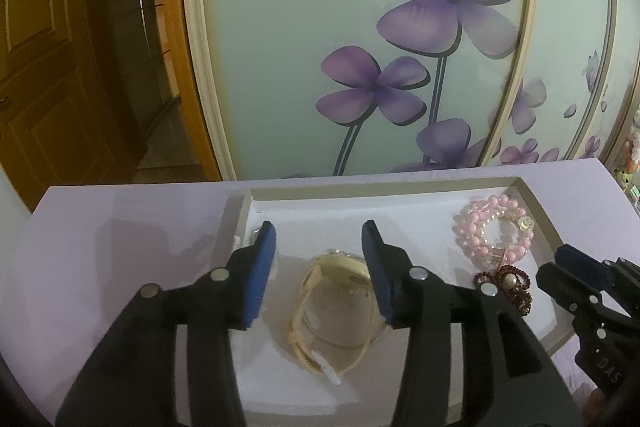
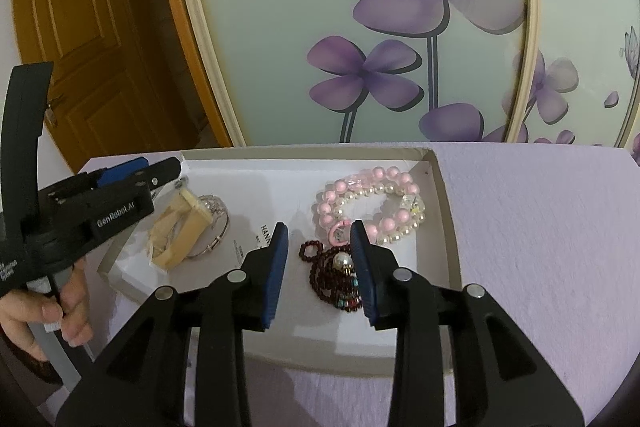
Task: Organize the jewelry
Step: 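Open the left gripper to drop the ring while the right releases the earring into the tray, then withdraw both grippers from the tray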
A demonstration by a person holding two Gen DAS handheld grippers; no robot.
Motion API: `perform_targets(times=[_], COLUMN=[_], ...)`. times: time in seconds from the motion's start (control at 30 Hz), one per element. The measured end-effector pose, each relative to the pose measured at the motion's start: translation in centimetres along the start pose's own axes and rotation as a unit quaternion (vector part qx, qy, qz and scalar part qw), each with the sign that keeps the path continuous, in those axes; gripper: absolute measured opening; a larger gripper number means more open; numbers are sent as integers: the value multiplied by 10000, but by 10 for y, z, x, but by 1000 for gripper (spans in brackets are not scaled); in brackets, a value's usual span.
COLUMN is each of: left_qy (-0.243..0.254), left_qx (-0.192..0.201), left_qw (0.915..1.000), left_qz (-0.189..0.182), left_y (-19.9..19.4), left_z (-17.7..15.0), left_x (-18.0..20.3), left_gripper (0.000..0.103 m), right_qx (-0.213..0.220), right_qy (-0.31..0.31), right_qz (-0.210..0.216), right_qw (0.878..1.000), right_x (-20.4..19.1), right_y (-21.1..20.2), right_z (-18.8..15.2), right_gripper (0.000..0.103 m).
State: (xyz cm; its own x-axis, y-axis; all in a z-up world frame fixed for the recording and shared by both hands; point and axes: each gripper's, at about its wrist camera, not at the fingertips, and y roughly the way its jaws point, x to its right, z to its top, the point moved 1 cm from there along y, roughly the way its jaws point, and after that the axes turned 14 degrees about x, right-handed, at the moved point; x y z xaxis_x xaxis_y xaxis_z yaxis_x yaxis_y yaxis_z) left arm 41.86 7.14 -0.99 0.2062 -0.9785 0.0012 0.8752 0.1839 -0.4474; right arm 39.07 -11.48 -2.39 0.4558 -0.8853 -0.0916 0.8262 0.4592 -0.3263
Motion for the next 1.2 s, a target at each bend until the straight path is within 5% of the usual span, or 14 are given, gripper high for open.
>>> perform_targets(times=[0.4,0.77,1.2], left_qy=[-202,-217,-304], left_qx=[174,245,279], left_qw=[9996,9995,9991], left_qz=[-63,0,33], left_y=[-69,-149,-184], left_z=[-10,-51,-74], left_x=[-41,-69,-73], left_gripper=[53,66,69], right_qx=[58,56,-436], right_qy=[-276,-269,-399], right_qz=[144,346,356], right_qw=[9995,9990,9976], right_x=[-12,-36,-54], right_y=[-58,-110,-117], right_z=[-16,-46,-93], right_gripper=[40,41,41])
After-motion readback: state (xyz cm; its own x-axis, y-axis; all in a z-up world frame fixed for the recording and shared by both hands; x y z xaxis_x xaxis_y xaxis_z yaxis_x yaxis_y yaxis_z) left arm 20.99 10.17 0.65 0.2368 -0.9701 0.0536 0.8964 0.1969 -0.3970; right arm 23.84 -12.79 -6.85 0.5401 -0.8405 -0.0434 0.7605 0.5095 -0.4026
